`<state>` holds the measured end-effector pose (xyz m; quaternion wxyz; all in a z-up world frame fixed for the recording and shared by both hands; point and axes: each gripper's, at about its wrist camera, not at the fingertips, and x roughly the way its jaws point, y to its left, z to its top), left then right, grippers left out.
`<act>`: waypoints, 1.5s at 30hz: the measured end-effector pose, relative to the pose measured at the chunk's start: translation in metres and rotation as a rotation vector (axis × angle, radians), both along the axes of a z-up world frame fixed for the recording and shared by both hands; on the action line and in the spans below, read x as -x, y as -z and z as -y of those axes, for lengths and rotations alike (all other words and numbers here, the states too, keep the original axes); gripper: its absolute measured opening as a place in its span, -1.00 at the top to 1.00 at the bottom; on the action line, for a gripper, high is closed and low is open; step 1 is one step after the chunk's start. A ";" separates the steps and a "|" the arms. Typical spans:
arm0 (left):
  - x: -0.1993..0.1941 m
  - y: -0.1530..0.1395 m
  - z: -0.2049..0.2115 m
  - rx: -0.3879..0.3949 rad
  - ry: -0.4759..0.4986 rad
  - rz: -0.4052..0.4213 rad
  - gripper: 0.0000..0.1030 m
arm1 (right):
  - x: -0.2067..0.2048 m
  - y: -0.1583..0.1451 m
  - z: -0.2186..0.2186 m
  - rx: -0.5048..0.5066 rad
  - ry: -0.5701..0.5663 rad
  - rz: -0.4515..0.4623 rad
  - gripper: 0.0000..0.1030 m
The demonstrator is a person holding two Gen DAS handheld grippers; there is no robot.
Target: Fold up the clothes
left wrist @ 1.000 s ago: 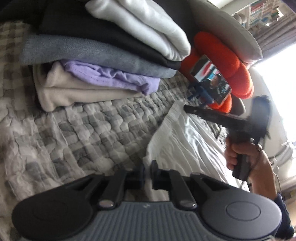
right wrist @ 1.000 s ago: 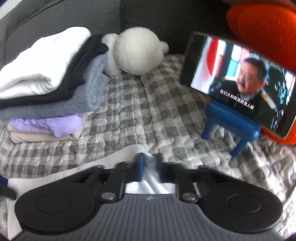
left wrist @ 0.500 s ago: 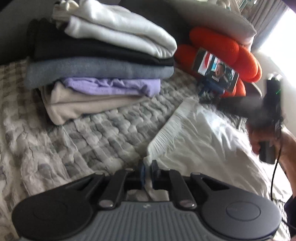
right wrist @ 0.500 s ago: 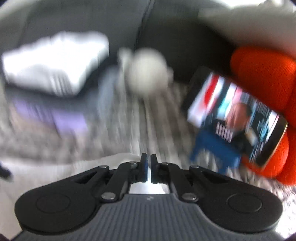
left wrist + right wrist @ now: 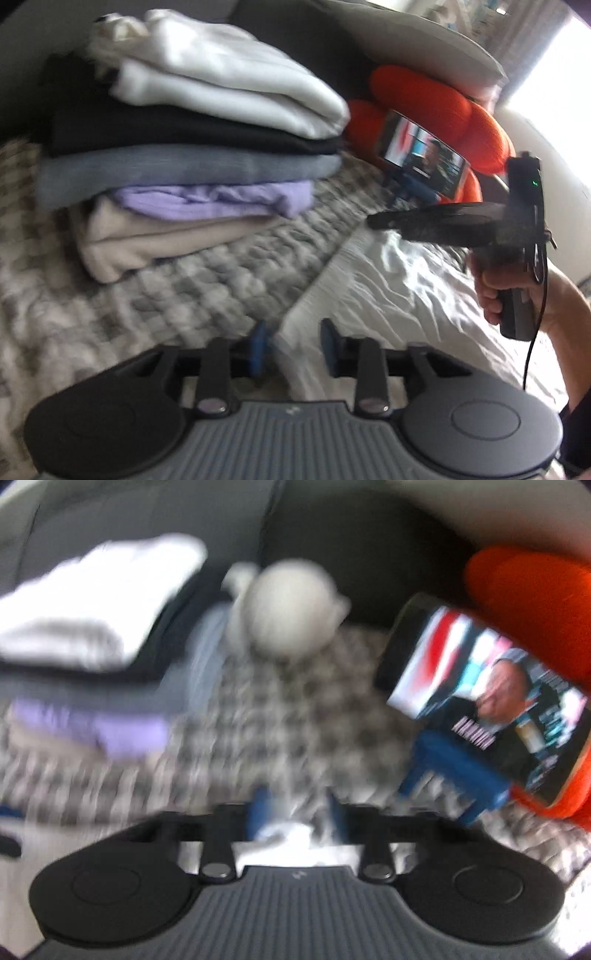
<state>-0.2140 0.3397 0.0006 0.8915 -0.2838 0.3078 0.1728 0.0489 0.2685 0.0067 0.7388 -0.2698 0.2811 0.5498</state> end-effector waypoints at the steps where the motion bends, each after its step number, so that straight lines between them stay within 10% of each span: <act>1: -0.001 0.001 0.003 -0.009 0.010 0.004 0.74 | -0.001 0.001 0.005 0.003 -0.021 0.005 0.80; 6: 0.004 0.002 0.012 -0.022 0.038 0.067 0.83 | -0.010 -0.007 0.030 -0.010 -0.062 -0.042 0.83; 14: 0.005 -0.001 0.053 -0.364 0.133 0.006 0.83 | -0.002 -0.011 0.042 0.058 -0.075 0.000 0.82; 20: 0.005 -0.001 0.071 -0.480 0.204 0.021 0.83 | 0.027 -0.027 0.019 -0.062 -0.121 0.034 0.17; 41: 0.007 -0.001 0.087 -0.574 0.325 0.016 0.76 | 0.044 -0.013 0.011 0.153 -0.250 0.105 0.17; 45: 0.005 0.000 0.097 -0.605 0.380 0.023 0.76 | 0.053 -0.025 0.010 0.070 -0.248 0.125 0.16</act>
